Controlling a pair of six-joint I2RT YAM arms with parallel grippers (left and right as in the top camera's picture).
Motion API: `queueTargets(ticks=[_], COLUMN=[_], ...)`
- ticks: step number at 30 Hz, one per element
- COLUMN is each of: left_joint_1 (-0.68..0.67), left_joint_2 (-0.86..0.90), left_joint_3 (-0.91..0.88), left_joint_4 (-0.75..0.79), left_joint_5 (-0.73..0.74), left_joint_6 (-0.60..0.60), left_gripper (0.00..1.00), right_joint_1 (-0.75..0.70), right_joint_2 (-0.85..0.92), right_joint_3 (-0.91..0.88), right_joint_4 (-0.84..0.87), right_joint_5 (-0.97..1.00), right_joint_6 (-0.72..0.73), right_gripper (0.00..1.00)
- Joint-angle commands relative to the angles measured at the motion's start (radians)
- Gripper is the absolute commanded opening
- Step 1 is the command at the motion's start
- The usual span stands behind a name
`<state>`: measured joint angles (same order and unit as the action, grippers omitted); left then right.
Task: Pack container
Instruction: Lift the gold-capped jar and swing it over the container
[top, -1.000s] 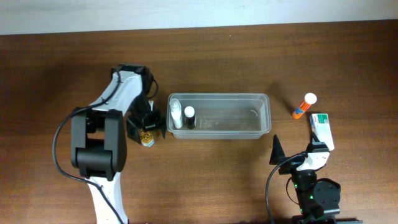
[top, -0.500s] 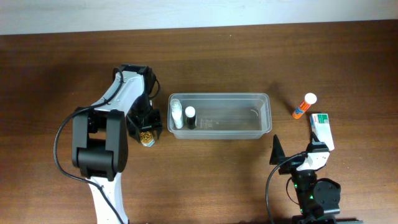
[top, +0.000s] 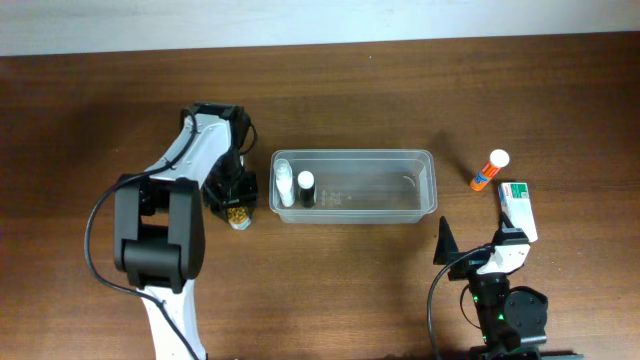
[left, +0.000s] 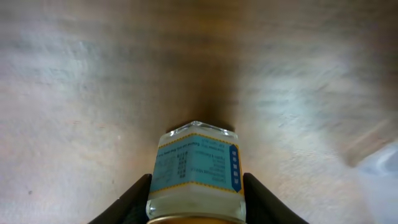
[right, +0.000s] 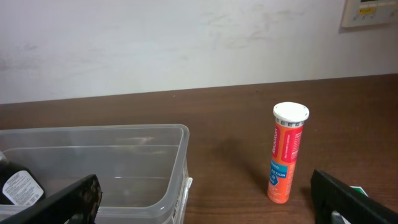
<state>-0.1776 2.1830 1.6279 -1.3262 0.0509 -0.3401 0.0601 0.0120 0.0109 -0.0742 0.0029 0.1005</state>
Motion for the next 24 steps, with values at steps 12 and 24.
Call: queueTargets(ticks=[12, 24], left_joint_1=[0.005, -0.003], left_joint_2=[-0.357, -0.366], left_joint_3=[0.063, 0.56], left_joint_4=[0.007, -0.154], left_joint_5=[-0.136, 0.058], left_joint_6=[-0.003, -0.012], left_gripper=[0.43, 0.39], right_joint_1=[0.005, 0.005], right_joint_2=[-0.003, -0.003], right_joint_3=[-0.005, -0.005], right_joint_4=[-0.006, -0.006], right_joint_5=[0.009, 0.009], right_joint_6=[-0.003, -0.003], right_gripper=[0.98, 0.98])
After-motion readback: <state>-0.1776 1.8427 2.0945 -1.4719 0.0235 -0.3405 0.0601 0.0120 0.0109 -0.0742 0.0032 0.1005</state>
